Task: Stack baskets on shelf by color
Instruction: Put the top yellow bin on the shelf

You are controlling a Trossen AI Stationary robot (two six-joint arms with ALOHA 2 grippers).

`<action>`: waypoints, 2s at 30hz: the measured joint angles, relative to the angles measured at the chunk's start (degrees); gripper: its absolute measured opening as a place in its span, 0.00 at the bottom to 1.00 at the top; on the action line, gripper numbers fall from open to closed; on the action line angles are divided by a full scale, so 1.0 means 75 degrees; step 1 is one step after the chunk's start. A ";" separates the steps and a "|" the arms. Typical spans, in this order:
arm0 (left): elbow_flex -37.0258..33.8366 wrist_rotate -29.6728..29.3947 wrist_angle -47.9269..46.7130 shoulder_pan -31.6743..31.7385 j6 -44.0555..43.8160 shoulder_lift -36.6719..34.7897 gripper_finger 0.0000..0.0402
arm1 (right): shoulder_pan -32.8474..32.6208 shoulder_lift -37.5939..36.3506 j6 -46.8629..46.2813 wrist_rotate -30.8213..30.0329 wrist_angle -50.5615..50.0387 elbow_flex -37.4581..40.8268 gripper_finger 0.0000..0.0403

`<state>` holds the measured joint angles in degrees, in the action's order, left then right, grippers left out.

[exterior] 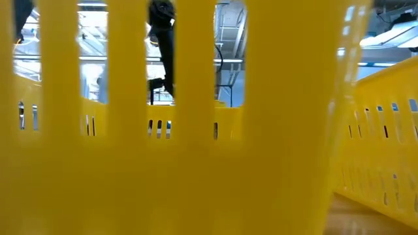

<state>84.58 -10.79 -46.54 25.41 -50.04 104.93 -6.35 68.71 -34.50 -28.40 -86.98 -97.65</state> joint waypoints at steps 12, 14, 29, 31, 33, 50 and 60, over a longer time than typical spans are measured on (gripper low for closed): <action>-0.0309 -0.0033 0.0109 0.0488 -0.0521 0.0049 0.00 | 0.0000 0.0003 0.0003 0.0037 0.0001 0.0000 0.04; -0.0341 -0.0022 0.0116 0.0530 -0.0631 0.0052 0.00 | -0.0001 0.0003 0.0003 0.0034 0.0001 0.0000 0.04; -0.0332 0.0404 0.1712 0.0340 -0.1251 0.0659 0.00 | -0.0003 0.0000 0.0003 0.0065 0.0003 0.0001 0.05; -0.0332 0.0182 0.1683 0.0278 -0.1285 0.0667 0.00 | -0.0006 0.0000 0.0004 0.0149 0.0003 0.0003 0.05; -0.0332 -0.0062 0.1706 0.0238 -0.1285 0.0666 0.00 | -0.0006 0.0001 0.0003 0.0176 0.0006 0.0003 0.05; -0.0150 0.0338 0.2057 0.0253 -0.0501 0.0638 0.04 | -0.0006 0.0000 0.0012 0.0206 0.0003 0.0003 0.04; 0.0723 0.0189 0.1592 0.0282 0.0323 0.0608 0.22 | -0.0006 0.0001 0.0012 0.0425 0.0003 0.0003 0.04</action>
<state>90.00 -9.37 -34.60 27.53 -47.62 109.49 -6.39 68.71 -34.41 -25.21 -86.96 -97.62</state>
